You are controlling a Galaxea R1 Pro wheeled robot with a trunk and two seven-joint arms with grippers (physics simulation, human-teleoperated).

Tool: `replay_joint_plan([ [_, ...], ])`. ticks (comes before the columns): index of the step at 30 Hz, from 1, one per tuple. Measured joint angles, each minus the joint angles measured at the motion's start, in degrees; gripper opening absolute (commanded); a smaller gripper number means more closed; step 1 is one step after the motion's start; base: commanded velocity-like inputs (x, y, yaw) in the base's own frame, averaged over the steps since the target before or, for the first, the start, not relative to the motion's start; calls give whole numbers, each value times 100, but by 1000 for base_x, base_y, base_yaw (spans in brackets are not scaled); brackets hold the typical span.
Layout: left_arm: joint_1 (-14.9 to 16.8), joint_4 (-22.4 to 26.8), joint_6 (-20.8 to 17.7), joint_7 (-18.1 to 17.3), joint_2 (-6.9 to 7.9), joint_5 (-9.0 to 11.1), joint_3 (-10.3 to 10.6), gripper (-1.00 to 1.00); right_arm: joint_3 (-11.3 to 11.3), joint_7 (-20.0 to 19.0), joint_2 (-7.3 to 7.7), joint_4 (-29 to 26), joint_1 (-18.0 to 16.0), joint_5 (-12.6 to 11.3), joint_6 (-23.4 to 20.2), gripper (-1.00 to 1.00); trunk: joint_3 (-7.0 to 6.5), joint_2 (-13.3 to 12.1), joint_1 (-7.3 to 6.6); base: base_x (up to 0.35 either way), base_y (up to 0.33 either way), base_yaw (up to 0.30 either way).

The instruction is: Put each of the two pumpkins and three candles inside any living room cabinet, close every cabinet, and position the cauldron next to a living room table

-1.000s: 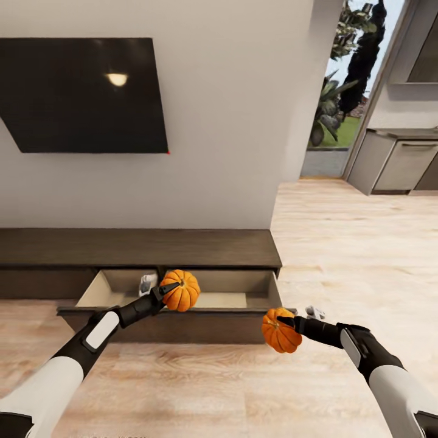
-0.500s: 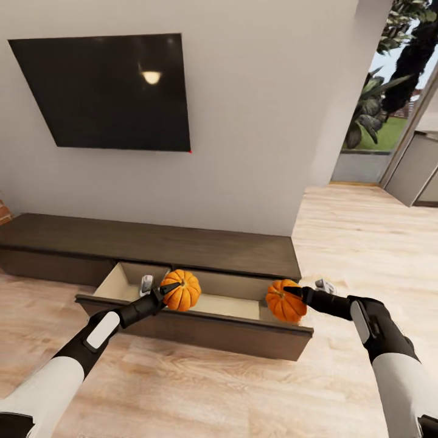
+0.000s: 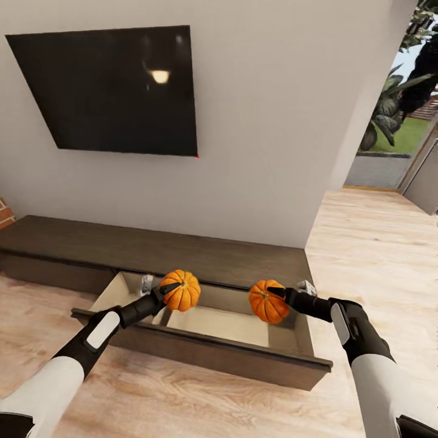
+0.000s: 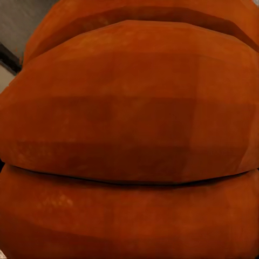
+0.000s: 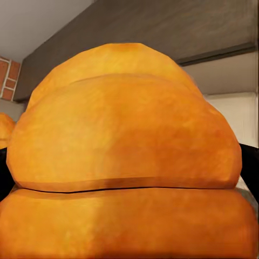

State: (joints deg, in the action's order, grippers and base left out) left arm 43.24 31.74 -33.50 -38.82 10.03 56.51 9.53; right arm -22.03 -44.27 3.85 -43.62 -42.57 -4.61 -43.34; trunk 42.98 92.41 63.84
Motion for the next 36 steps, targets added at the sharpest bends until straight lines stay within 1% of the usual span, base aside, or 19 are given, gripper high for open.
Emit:
replay_joint_plan([
  [9,0,-1,3,8,-1,-21,2,-100,6,-4,9,27,25,-9,1,-100,-50,0,0,332,0,-234],
  [13,0,-7,-8,7,-30,5,-2,-100,7,-6,3,81,29,-50,-17,-100,-61,0,0,79,0,-52],
  [15,-66,-78,55,14,37,-91,71,-100,80,57,40,152,97,101,31,-100,-60,0,0,0,0,0],
  [16,-99,-113,39,-14,71,-97,87,-100,93,36,43,188,131,115,6,-100,-60,0,0,0,0,0],
  [18,-165,-121,6,-48,138,-97,60,-100,85,-17,53,171,149,67,-57,-100,-61,0,0,0,0,0],
  [19,-197,-156,-14,-58,172,-90,88,-100,87,-27,59,183,183,104,-97,-100,-61,0,0,0,0,0],
  [23,-332,-305,-63,-98,306,-162,260,-100,82,-39,62,324,318,410,76,-100,-60,0,0,75,0,0],
  [25,-401,-381,-83,-100,360,-211,353,-100,76,-41,58,374,324,386,155,-100,-60,0,0,245,0,0],
  [28,-475,-463,-90,-104,360,-260,376,-100,82,-30,42,392,333,388,266,-100,-61,0,0,308,0,0],
  [32,-475,-463,-96,-106,358,-208,370,-100,86,-24,31,404,343,398,323,-100,-61,0,0,290,0,0],
  [36,-474,-466,-103,-107,357,-101,363,-100,84,-23,28,425,346,378,317,-100,-61,0,0,65,0,0],
])
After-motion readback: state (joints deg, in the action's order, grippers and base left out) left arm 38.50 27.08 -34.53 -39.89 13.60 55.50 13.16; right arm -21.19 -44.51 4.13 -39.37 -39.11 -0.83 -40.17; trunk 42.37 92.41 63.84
